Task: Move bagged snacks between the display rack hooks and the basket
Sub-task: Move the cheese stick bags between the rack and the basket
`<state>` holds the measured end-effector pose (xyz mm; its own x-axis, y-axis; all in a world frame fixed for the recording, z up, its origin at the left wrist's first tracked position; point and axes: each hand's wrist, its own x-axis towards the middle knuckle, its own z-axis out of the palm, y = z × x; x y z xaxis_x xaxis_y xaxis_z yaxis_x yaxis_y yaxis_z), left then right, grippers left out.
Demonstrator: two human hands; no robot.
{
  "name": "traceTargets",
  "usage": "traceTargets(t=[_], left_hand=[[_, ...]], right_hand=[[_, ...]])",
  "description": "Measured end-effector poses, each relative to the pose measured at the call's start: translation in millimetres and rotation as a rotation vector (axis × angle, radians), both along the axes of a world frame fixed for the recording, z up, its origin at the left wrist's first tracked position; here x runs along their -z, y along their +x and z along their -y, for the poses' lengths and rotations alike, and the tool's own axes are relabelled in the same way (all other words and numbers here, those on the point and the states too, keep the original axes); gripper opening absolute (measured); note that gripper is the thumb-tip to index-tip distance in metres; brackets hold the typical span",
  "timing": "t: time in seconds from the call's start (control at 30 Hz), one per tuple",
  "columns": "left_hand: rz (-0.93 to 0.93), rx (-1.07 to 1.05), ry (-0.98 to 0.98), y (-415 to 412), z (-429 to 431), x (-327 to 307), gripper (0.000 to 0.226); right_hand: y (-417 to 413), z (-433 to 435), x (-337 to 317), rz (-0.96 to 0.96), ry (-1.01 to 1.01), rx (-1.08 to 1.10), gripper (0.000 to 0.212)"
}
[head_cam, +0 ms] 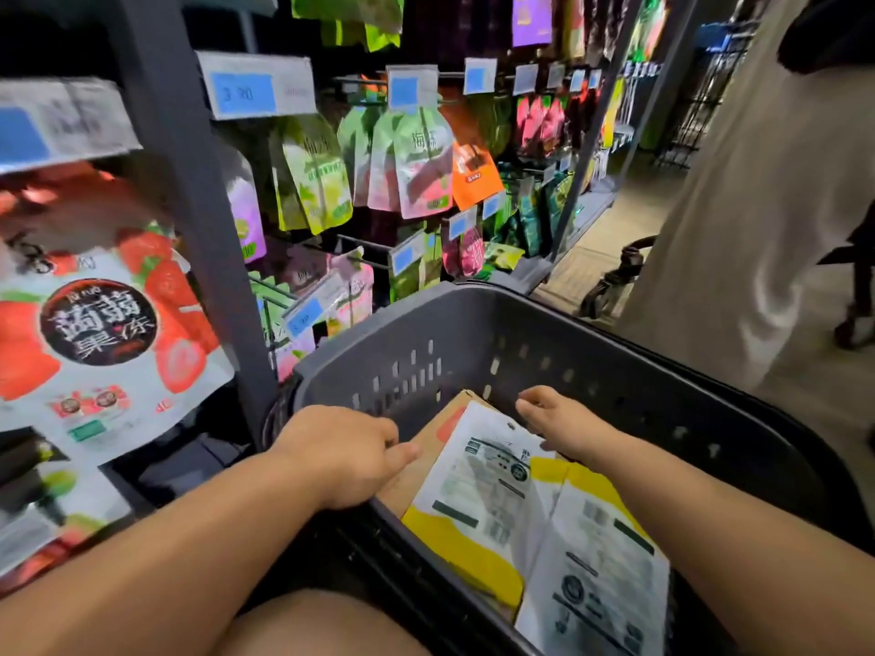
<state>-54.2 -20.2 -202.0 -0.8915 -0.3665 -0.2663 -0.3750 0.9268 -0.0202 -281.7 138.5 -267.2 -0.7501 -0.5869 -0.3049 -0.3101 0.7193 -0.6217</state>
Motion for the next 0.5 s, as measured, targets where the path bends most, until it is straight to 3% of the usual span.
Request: traceTargets(t=[0.37,0.5], left_hand=[[0.046,-0.079,0.008,11.8,-16.6,9.0,0.057],[0.007,-0.121,0.013,19.5,-23.4,9.1,0.057]], right_hand=[[-27.3,-0.4,6.9,0.092,-0.052,-0.061,0.030],[-29.1,-23.0,6.0,-0.006,0.192,-0.179,0.031]])
